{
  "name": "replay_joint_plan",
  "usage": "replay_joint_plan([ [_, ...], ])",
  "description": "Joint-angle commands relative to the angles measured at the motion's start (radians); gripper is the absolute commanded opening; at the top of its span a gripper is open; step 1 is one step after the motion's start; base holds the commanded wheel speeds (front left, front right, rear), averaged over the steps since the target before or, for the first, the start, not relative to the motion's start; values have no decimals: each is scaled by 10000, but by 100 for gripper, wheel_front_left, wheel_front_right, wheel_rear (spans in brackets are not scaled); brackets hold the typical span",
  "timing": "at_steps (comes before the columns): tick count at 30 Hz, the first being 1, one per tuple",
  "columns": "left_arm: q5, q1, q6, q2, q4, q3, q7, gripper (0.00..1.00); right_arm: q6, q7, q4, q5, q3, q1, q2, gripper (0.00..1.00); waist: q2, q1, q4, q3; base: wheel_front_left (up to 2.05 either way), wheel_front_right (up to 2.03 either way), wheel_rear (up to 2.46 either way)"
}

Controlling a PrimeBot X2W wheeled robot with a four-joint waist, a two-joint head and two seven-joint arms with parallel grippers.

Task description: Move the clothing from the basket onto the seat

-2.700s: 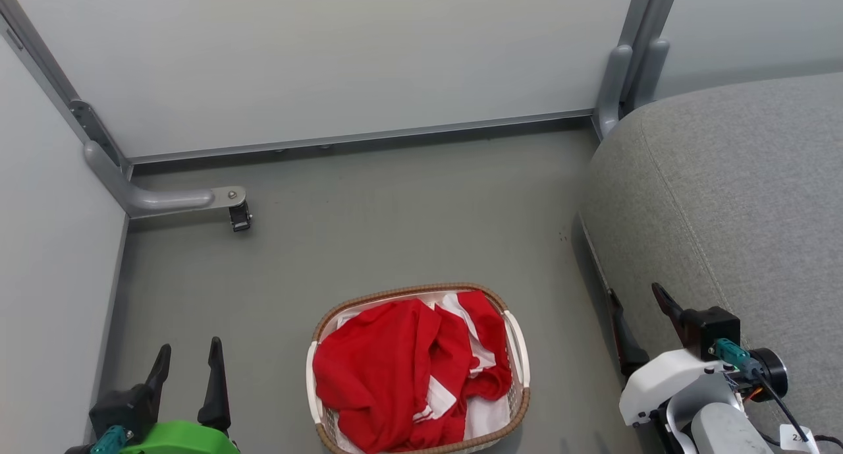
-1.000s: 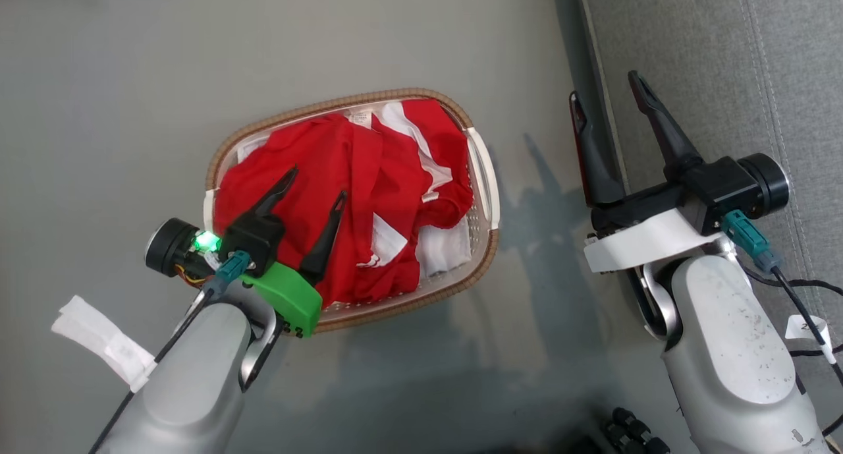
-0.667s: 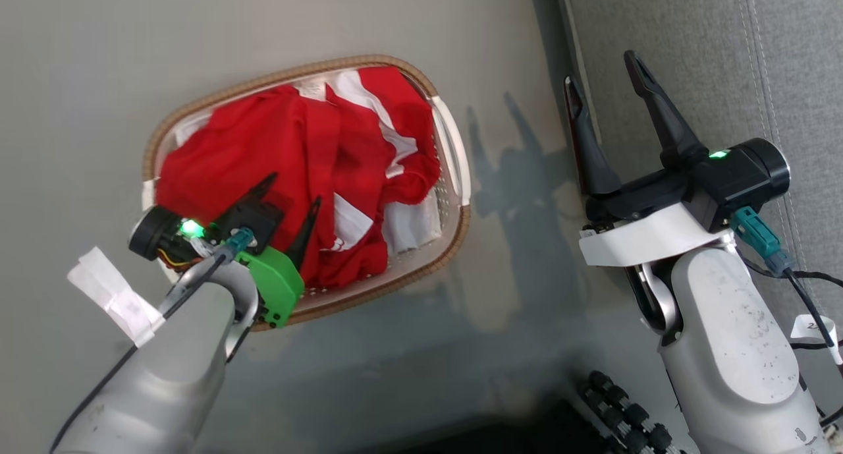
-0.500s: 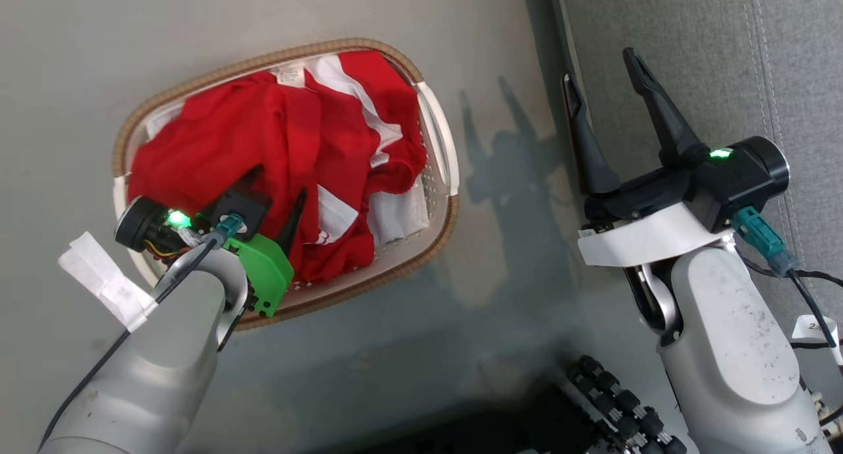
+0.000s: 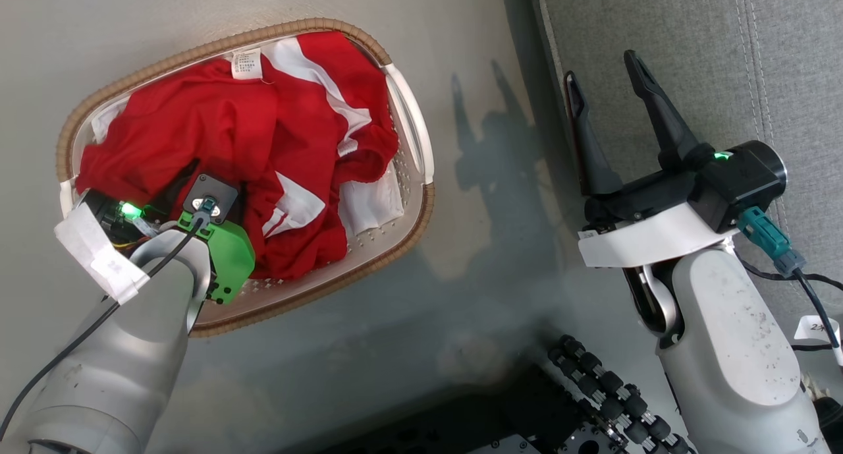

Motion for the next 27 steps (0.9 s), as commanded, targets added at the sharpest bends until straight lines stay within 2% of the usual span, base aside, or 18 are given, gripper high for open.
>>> replay_joint_plan([
  [1, -39, -77, -76, 70, 219, 10, 87, 100, -3, -44, 17, 61, 27, 102, -30, 100, 0, 0, 15, -16, 0, 0, 0],
  [2, -68, -72, -122, 50, 280, -6, 118, 99, -3, -44, 38, 77, 43, 101, -30, 100, 0, 0, 20, -30, 0, 0, 0],
  [3, -110, -65, -205, 20, 331, -5, 105, 29, -3, -45, 64, 88, 60, 94, -30, 100, 0, 0, 26, -55, 0, 0, 0],
  [4, -216, -22, -262, -11, 374, 65, 100, 0, -3, -44, 86, 97, 81, 92, -30, 100, 0, 0, 32, -88, 0, 0, 0],
  [14, -518, 403, -543, -394, 77, 137, -90, 0, -3, -44, 424, 20, 143, 193, -31, 100, 0, 0, 261, -913, 0, 0, 0],
  [27, -442, 2184, -677, -483, -2251, 427, -97, 0, -3, -44, 1349, -4, 115, 905, -34, 100, 0, 0, 811, -3485, 0, 0, 0],
])
